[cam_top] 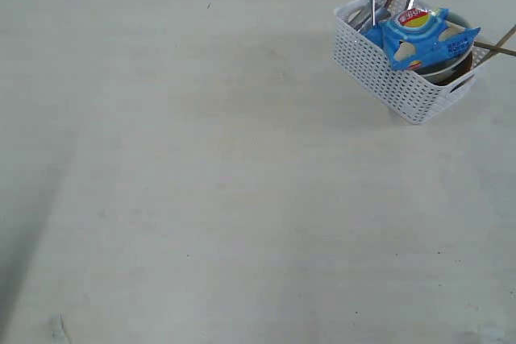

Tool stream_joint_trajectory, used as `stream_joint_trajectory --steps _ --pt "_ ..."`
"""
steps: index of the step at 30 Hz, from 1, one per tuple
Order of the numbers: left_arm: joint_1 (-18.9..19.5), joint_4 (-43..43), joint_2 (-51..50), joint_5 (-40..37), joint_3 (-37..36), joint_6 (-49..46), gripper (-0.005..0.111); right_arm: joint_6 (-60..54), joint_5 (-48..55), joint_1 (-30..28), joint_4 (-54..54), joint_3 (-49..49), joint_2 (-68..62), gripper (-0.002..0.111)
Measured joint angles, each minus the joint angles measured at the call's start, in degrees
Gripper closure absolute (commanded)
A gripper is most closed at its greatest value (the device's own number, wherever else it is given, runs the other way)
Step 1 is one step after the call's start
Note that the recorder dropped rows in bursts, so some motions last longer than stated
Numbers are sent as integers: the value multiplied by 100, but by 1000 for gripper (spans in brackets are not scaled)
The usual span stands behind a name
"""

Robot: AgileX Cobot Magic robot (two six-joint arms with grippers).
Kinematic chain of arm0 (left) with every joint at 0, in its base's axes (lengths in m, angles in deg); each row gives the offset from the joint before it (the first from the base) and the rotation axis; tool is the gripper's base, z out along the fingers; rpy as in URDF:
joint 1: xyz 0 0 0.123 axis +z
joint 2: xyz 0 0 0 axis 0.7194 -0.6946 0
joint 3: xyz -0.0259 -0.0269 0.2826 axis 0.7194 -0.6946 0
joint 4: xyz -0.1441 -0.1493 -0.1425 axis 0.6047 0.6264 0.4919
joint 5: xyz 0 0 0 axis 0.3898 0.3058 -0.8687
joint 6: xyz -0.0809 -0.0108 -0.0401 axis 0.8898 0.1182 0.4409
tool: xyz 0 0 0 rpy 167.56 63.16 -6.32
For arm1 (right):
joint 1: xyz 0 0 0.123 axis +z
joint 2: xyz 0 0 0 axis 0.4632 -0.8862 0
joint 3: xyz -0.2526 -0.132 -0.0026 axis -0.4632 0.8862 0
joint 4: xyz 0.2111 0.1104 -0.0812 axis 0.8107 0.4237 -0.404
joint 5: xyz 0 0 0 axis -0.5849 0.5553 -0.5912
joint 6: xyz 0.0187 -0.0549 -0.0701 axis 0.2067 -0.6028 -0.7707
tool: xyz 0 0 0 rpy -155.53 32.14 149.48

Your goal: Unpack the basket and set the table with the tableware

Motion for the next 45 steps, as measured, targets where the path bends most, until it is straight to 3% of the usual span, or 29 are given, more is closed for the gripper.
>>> stream_joint_trajectory --steps 6,7,10,15,18,25,37,40,45 --pt "0 0 0 -9 0 -14 107 -45 1403 12 -151 -1083 -1151 104" --pt "0 0 0 -9 0 -14 107 -91 1650 12 -165 -1291 -1351 100" --pt "0 0 0 -9 0 -14 107 -171 2246 22 -296 -1943 -1950 69" --pt "0 0 0 -9 0 -14 107 -341 2414 22 -393 -2181 -2357 62" --pt "0 0 0 -9 0 -14 107 -638 2390 22 -528 -2181 -2636 48" --pt "0 0 0 -9 0 -14 107 -1354 1819 22 -1319 -2217 -3533 48" --pt "0 0 0 -9 0 -14 107 -1855 1390 22 -1331 -2618 -4124 49" --pt "0 0 0 -9 0 -14 107 -1855 1441 22 -1320 -2621 -4180 59" --pt "0 0 0 -9 0 -14 107 -1788 1574 22 -1236 -2631 -4207 91"
